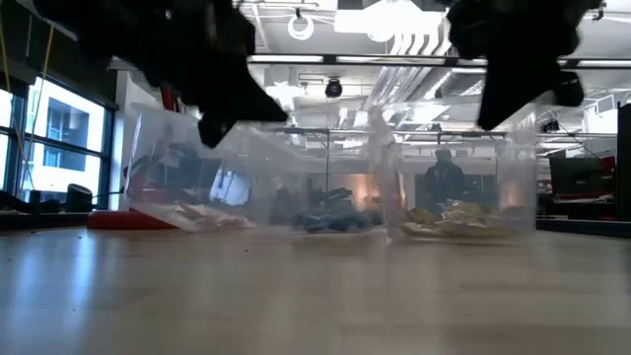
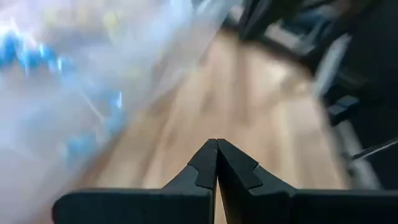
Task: Sort candy
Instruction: Move the transparent bins to the top of the table
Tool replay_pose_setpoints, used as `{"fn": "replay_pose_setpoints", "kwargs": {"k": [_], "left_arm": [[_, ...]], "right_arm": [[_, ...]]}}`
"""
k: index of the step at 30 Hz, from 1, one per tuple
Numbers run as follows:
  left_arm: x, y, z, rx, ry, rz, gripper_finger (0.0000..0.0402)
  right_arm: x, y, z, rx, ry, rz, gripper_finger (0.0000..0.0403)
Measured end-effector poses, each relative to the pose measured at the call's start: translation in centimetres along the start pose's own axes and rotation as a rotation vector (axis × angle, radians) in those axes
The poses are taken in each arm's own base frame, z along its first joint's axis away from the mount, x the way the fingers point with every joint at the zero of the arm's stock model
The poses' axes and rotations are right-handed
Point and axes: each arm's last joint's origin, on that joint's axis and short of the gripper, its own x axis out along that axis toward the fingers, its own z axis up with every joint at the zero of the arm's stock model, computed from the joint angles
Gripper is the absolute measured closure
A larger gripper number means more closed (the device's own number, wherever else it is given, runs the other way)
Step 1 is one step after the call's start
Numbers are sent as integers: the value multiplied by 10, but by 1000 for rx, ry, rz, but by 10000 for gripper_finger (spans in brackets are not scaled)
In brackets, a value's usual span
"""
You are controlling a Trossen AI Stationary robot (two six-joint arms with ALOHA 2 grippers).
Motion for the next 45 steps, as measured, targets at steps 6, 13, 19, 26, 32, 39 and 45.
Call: {"fn": "replay_pose_setpoints", "kwargs": {"k": [6, 13, 19, 26, 32, 39, 45], "left_arm": [[8, 22, 10, -73, -40, 31, 401], [-5, 16, 31, -61, -95, -57, 401], [-34, 10, 75, 53, -276, -75, 401], [-87, 16, 112, 92, -209, 228, 401], [-116, 36, 88, -89, 229, 584, 401], [-148, 32, 85, -248, 296, 873, 401], [-160, 41, 84, -228, 145, 1149, 401]], "right_arm": [[6, -9, 21, -11, -34, -30, 403], [-4, -10, 25, -72, -17, 25, 403], [-24, -12, 28, -95, -52, 83, 403], [-42, -19, 36, -87, -159, 102, 403], [-38, -21, 49, -98, -202, 91, 403], [-38, -23, 61, -113, -258, 99, 403], [-38, -26, 70, -116, -284, 95, 403]]}}
